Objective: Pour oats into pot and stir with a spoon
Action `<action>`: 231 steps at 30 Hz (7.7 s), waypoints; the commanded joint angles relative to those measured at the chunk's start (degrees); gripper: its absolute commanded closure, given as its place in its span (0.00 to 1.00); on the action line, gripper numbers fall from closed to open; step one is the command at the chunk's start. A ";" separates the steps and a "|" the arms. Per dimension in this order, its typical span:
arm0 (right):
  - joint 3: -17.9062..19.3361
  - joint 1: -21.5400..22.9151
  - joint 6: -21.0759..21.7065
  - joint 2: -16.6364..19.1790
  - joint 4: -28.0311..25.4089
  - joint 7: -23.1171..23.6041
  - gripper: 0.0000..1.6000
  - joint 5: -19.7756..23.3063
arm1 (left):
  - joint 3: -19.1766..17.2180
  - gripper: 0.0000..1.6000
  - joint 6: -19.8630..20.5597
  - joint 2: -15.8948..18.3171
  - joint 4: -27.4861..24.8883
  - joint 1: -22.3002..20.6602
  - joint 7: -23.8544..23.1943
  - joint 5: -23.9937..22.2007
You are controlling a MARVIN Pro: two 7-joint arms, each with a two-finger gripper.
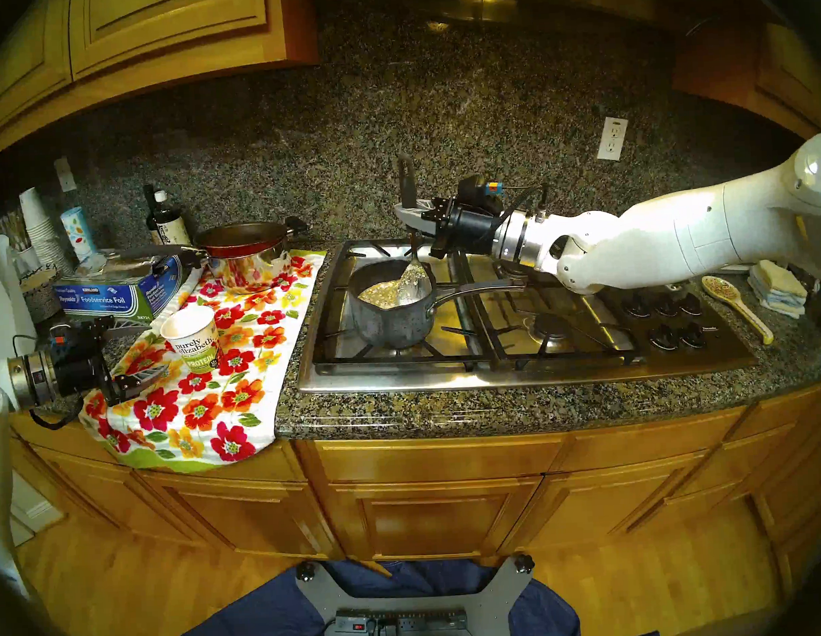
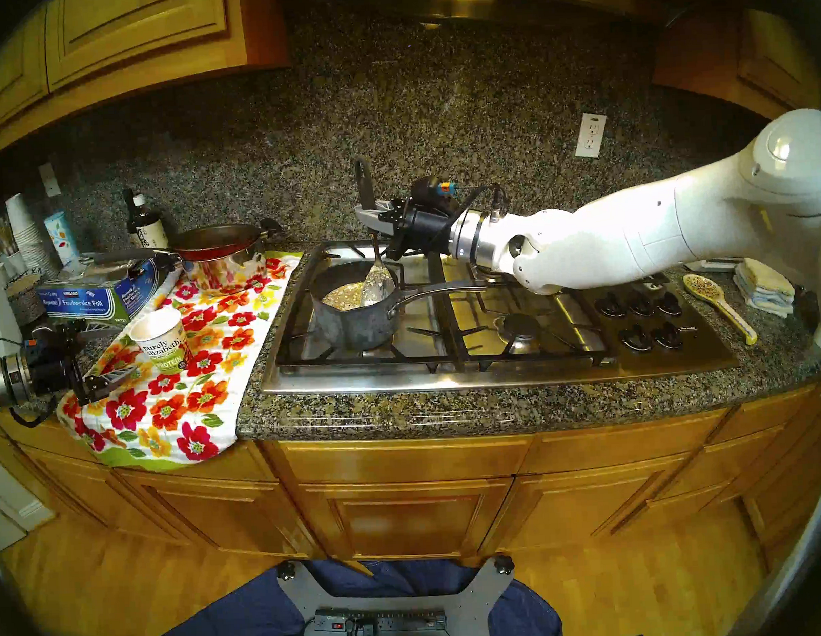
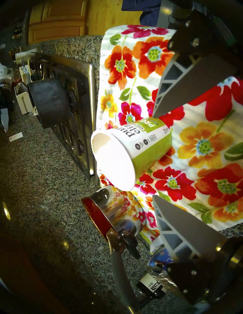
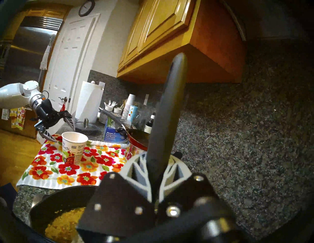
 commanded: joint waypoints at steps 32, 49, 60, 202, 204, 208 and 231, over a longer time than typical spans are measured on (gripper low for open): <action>3.57 2.30 1.16 2.94 -3.99 5.95 1.00 3.86 | -1.19 0.00 0.01 0.80 -0.79 -0.95 0.08 -0.69; 0.37 -0.79 0.45 0.04 3.95 4.83 1.00 4.24 | -1.24 0.00 0.04 0.79 -0.83 -0.94 0.05 -0.75; 3.72 -5.22 1.14 -6.16 11.55 5.51 1.00 5.89 | -1.22 0.00 0.03 0.80 -0.82 -0.94 0.06 -0.73; 3.41 -1.65 1.59 -2.47 8.73 16.67 1.00 10.24 | -1.16 0.00 -0.02 0.82 -0.79 -0.93 0.13 -0.66; 2.63 -1.49 1.68 -1.71 8.73 16.74 1.00 10.07 | -1.16 0.00 -0.02 0.82 -0.79 -0.93 0.13 -0.66; 1.01 -1.82 1.75 -1.60 9.98 16.25 1.00 9.86 | -1.19 0.00 0.00 0.82 -0.80 -0.92 0.11 -0.70; 5.55 -6.10 2.99 -11.48 20.08 15.57 1.00 13.17 | -1.20 0.00 0.00 0.82 -0.81 -0.92 0.11 -0.71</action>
